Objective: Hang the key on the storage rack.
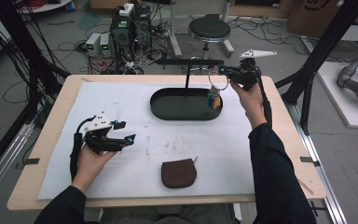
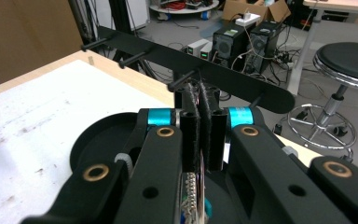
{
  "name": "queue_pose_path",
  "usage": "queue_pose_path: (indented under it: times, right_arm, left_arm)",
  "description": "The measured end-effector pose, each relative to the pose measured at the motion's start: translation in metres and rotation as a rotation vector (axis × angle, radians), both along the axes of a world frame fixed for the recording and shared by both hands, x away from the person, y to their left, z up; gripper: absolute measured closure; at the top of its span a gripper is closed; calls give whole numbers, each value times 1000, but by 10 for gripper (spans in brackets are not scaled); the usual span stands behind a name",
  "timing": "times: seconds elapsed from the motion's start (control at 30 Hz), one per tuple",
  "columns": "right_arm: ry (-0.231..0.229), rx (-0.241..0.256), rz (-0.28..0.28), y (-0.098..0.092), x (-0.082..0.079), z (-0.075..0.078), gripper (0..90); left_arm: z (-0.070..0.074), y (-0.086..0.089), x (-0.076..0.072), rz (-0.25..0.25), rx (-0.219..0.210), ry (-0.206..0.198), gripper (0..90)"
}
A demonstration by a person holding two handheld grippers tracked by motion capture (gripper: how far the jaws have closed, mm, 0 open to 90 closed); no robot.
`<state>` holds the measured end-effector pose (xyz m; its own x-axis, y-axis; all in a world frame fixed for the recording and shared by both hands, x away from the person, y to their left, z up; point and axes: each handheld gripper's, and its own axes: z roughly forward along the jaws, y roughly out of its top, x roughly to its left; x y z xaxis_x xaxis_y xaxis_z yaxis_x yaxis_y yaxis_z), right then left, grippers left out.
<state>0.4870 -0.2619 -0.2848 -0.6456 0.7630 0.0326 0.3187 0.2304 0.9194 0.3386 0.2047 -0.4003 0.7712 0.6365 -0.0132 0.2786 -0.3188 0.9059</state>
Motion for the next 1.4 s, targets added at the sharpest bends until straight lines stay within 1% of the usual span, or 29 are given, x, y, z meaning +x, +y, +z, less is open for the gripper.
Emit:
queue_pose_path:
  times: [0.07, 0.2, 0.23, 0.37, 0.5, 0.57, 0.73, 0.83, 0.87, 0.97, 1.2, 1.37, 1.4]
  right_arm:
    - [7, 1, -7, -1, 3, -1, 881]
    - [8, 6, -12, -3, 7, -2, 882]
    - [14, -1, -15, -3, 10, -1, 881]
    - [21, 1, -15, -2, 16, 0, 882]
    - [23, 0, -14, -1, 18, -1, 881]
    - [33, -12, -13, 1, 21, -2, 882]
    - [29, -5, -20, 1, 24, -4, 881]
    - [57, -7, -41, -3, 28, -8, 881]
    - [55, -9, -45, -4, 29, -8, 881]
    - [59, 0, -53, -7, 31, -10, 881]
    - [71, 3, -48, -9, 33, -12, 881]
    - [69, 6, -51, -10, 36, -14, 881]
    - [69, 10, -44, -11, 36, -15, 881]
  left_arm:
    - [0, 0, 0, -1, 1, -1, 327]
    - [0, 0, 0, 0, 1, -1, 327]
    - [0, 0, 0, 0, 0, -1, 327]
    - [-1, 0, 0, 0, 0, 1, 327]
    - [-2, 0, 0, 0, 4, 4, 327]
    - [-2, 0, 0, -2, 2, 5, 327]
    - [-2, 1, 0, 0, 4, 5, 327]
    - [-3, 2, 0, 0, 6, 4, 327]
    - [-3, 2, 0, 0, 6, 5, 327]
    - [-3, 2, 0, 2, 8, 6, 327]
    - [-4, 1, 0, 1, 7, 6, 327]
    - [-4, 1, 0, -2, 3, 8, 327]
    - [-4, 1, 0, -3, 5, 7, 327]
